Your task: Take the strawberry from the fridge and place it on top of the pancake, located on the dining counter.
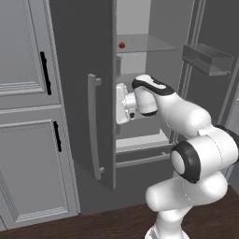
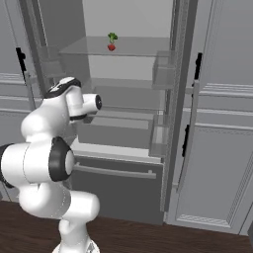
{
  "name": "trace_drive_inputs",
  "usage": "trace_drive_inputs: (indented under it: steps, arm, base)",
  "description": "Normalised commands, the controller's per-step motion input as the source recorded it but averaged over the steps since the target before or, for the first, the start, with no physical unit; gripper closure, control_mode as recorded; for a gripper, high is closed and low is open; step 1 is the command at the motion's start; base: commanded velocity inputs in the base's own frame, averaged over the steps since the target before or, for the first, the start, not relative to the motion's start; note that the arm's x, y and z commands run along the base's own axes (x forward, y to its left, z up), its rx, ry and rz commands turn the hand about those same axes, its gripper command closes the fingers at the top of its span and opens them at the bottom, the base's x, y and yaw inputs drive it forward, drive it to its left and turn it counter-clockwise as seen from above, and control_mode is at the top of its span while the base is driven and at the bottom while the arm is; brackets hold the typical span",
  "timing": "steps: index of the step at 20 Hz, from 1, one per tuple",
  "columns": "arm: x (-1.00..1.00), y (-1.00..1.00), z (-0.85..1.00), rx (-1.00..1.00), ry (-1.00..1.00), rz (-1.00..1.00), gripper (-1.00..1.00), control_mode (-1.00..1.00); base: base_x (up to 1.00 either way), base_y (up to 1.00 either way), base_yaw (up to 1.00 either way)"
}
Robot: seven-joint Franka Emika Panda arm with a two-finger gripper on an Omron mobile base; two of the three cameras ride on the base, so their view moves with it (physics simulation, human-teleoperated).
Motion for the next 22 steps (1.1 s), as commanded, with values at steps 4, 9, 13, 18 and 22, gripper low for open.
trace_drive_inputs:
  steps: [4, 9, 13, 18, 22]
  arm:
    - [-0.29, 0.65, 0.10, 0.02, 0.00, 0.18, -1.00, -1.00]
    - [-0.28, 0.75, 0.11, 0.00, 0.00, 0.08, -1.00, -1.00]
    - [-0.21, 0.87, 0.02, 0.00, 0.00, 0.05, -1.00, -1.00]
    - [-0.20, 0.82, 0.00, 0.00, 0.00, 0.04, -1.00, -1.00]
    - [-0.29, 0.25, 0.06, 0.00, -0.01, 0.00, -1.00, -1.00]
  base:
    - [0.00, 0.00, 0.00]
    - [0.00, 0.00, 0.00]
    - [0.00, 0.00, 0.00]
    - [0.00, 0.00, 0.00]
    - [0.00, 0.00, 0.00]
